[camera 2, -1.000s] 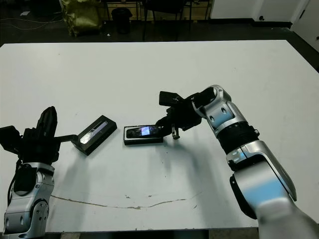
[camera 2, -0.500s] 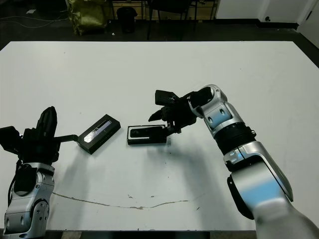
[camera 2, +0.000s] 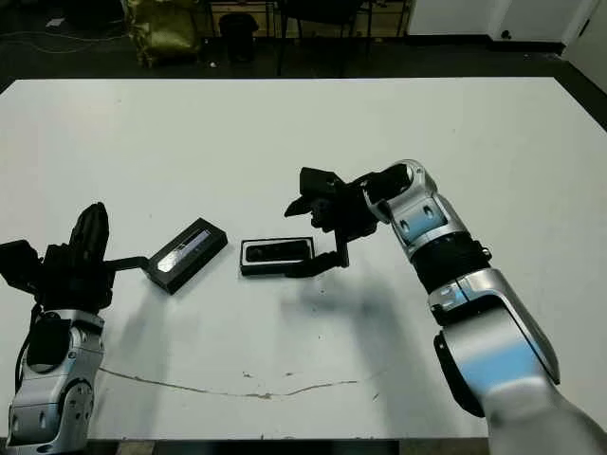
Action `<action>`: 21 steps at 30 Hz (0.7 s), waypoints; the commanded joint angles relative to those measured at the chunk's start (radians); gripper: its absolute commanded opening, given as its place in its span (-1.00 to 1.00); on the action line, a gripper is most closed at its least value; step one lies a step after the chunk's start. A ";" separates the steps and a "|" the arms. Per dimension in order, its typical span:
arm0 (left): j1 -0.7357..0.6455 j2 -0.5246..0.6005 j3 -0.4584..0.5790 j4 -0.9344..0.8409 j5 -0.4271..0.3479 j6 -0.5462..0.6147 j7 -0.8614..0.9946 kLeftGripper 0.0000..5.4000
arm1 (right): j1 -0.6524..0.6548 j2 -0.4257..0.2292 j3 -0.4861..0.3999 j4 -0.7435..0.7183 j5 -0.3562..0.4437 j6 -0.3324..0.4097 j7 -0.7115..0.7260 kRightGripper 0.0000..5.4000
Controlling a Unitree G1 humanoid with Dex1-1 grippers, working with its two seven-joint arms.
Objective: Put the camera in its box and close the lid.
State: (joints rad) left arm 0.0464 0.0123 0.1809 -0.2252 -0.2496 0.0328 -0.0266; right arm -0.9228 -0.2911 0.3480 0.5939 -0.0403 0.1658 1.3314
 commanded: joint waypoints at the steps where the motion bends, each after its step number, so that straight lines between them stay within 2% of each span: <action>1: 0.018 0.002 0.001 0.009 0.005 0.014 0.002 -1.00 | 0.077 -0.021 -0.064 -0.167 0.030 0.104 -0.109 1.00; 5: 0.018 0.002 0.002 0.012 -0.001 0.013 -0.003 -1.00 | 0.191 -0.020 -0.131 -0.403 0.049 0.185 -0.284 0.92; 8: 0.018 0.000 0.001 0.012 0.000 0.013 -0.003 -1.00 | 0.269 -0.013 -0.164 -0.554 0.052 0.218 -0.406 0.70; 15: 0.019 -0.002 0.000 0.013 0.004 0.014 -0.002 -1.00 | 0.440 0.038 -0.226 -0.778 0.061 0.214 -0.672 0.10; 21: 0.019 -0.002 -0.001 0.018 0.007 0.006 -0.006 -1.00 | 0.542 0.061 -0.222 -0.859 0.036 0.174 -0.826 -0.42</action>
State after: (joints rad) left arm 0.0484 0.0085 0.1803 -0.2218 -0.2489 0.0295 -0.0346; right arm -0.4139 -0.2268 0.1236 -0.2570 0.0120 0.3472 0.5288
